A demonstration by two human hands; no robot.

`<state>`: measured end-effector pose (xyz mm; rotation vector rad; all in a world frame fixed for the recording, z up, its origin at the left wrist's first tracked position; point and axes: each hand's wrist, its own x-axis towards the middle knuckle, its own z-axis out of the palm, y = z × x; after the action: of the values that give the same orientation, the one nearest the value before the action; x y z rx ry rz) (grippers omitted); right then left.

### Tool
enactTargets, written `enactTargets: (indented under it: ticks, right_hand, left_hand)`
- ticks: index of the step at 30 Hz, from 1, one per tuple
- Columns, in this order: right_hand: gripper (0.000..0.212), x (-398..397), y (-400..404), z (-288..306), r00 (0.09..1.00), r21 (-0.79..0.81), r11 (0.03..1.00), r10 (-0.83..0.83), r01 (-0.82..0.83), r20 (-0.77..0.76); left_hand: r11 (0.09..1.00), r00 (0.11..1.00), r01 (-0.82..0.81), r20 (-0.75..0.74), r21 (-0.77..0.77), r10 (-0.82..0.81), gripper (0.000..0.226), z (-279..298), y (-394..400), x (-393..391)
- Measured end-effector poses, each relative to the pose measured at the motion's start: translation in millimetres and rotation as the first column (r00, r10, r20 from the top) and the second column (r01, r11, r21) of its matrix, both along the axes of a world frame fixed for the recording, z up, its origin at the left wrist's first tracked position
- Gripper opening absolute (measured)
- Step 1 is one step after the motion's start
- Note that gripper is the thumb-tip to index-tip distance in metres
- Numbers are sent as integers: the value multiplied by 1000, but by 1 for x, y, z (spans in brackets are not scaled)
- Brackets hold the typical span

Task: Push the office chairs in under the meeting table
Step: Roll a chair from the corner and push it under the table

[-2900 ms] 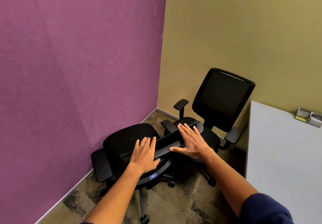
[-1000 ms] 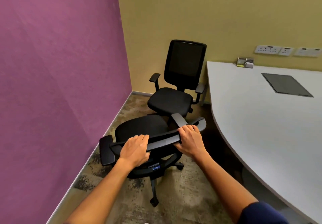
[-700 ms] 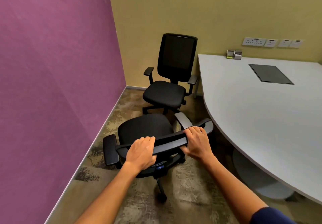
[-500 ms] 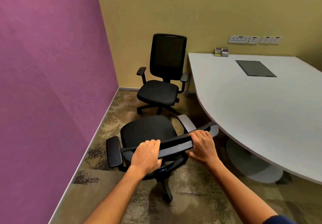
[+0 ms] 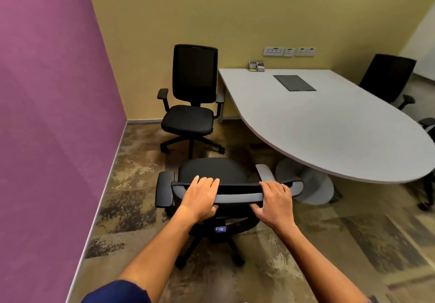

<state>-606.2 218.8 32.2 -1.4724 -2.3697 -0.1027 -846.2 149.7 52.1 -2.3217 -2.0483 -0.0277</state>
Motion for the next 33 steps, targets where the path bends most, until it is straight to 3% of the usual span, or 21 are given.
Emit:
enactTargets:
  ticks: [4, 11, 18, 24, 33]
  right_hand:
    - [78, -10, -50, 0, 996, 0, 996, -87, 87, 17]
    - [109, -52, -107, 15, 995, -37, 995, -95, 94, -14]
    - [88, -152, -95, 50, 978, -67, 998, -25, 11, -208]
    - [82, -253, -54, 58, 964, -78, 994, 49, -72, -261]
    - [83, -377, 86, 54, 958, -70, 995, 50, -72, -283]
  left_hand:
    - [1000, 999, -9, -49, -9, 8, 87, -1, -32, -17]
    - [999, 999, 20, 48, 38, -22, 95, 7, -65, -72]
    - [997, 979, -45, 202, 62, 32, 96, 22, -80, -129]
    - [989, 962, -144, 238, 34, 132, 86, 14, -68, -203]
    - [961, 935, -270, 254, 62, 246, 81, 11, 36, -349]
